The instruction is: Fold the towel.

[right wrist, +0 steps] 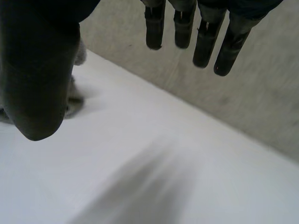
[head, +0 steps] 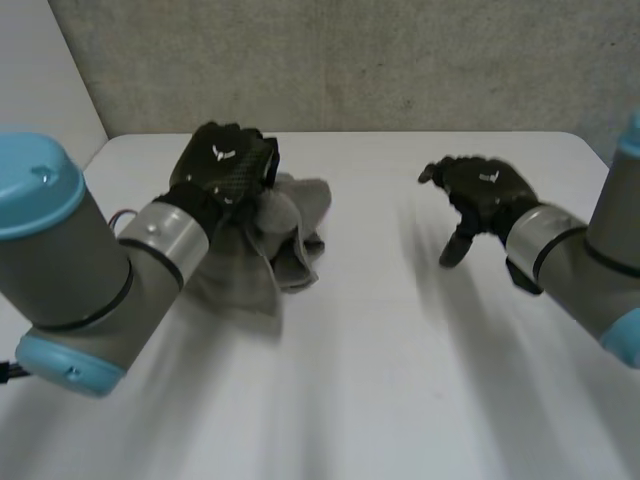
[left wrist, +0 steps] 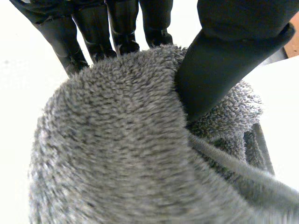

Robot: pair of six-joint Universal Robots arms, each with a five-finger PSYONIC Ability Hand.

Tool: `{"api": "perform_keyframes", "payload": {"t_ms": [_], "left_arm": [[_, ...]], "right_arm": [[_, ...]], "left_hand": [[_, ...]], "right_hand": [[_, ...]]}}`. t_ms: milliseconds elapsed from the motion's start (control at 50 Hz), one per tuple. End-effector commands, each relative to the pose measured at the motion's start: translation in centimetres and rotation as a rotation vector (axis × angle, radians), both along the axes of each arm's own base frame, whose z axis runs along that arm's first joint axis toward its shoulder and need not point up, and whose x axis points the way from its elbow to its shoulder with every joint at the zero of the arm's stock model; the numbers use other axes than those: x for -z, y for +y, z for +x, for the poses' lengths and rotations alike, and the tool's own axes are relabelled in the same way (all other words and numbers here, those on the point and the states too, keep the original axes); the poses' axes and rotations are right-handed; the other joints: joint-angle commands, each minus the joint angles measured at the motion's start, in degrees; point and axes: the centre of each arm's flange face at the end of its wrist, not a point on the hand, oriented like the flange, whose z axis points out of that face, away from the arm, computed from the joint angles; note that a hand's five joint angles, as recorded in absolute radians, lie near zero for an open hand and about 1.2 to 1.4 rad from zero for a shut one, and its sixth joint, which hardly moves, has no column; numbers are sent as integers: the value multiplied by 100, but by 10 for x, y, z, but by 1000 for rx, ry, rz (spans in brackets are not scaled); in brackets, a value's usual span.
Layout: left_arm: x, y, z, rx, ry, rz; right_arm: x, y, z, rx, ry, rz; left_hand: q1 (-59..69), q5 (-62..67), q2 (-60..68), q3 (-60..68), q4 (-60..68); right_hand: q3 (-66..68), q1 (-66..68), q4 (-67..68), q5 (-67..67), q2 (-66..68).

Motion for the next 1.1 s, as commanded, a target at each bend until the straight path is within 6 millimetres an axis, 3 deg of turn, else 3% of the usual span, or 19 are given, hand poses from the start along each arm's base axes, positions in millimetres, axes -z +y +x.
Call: {"api": "perform_keyframes", "payload": {"t_ms": [20,60,100,200,380,500,580,660,680,700,720,760,820,860,880,920,940,980,1100], "left_arm": [[-18,6,4,-4,26,-45],[-30,7,3,-6,45,-77],[-58,10,1,0,86,-138],[-80,29,-9,25,110,-156],[-82,63,-22,70,93,-109],[-84,69,-18,66,95,-110],[-83,70,-16,64,95,-108],[-82,70,-16,64,92,-104],[-83,70,-15,62,93,-105],[-81,70,-15,60,90,-102],[-81,70,-15,60,90,-102],[-80,70,-11,54,85,-102],[-80,70,-9,49,85,-102],[-76,64,-2,22,74,-96],[-76,64,-2,22,74,-96],[-67,52,10,-23,53,-78],[-67,52,10,-23,53,-78],[-56,39,21,-69,36,-56],[-35,25,33,-121,12,-15]], "right_arm": [[13,16,13,20,-193,176],[16,21,18,18,-227,212],[23,29,26,22,-296,288],[42,39,36,55,-403,424],[63,36,60,62,-525,501],[70,42,85,25,-572,532],[77,61,104,-19,-592,588],[79,66,111,-37,-594,593],[81,66,111,-38,-591,588],[82,65,111,-32,-596,579],[82,65,111,-32,-596,579],[80,59,104,5,-608,539],[77,54,98,36,-616,508],[60,26,68,118,-626,406],[60,25,68,119,-626,405],[44,-4,32,187,-572,274],[44,-4,32,188,-572,273],[18,-24,5,205,-477,109],[-10,-26,-4,120,-261,-78]], "left_hand": [[1514,1416,1048,1053,1019],[1514,1416,1048,1053,1019],[1514,1416,1048,1053,1019],[1514,1416,1048,1053,1019],[1514,1416,1048,1053,1019],[1514,1416,1048,1053,1019],[1514,1416,1048,1053,1019],[1514,1416,1048,1053,1019],[1514,1416,1048,1053,1019],[1514,1416,1048,1053,1019],[1514,1416,1048,1053,1019],[1514,1416,1048,1053,1019],[1514,1416,1048,1053,1019],[1514,1416,1048,1053,1019],[1514,1416,1048,1053,1019],[1514,1416,1048,1053,1019],[1514,1416,1048,1053,1019],[1514,1416,1048,1053,1019],[1514,1416,1048,1053,1019]], "right_hand": [[-492,-444,-604,-398,-479],[-492,-444,-604,-398,-479],[-492,-444,-604,-398,-479],[-492,-444,-604,-398,-479],[-492,-444,-604,-398,-479],[-492,-444,-604,-398,-479],[-492,-444,-604,-398,-479],[-467,-419,-579,-373,-454],[998,1047,887,1092,1012],[2961,3010,2850,3055,2975],[2981,3030,2869,3075,2994],[6195,6244,6084,6289,6209],[6508,6556,6396,6602,6521],[6508,6556,6396,6602,6521],[6508,6556,6396,6602,6521],[6508,6556,6396,6602,6521],[6508,6556,6396,6602,6521],[6508,6556,6396,6602,6521],[6508,6556,6396,6602,6521]]}}
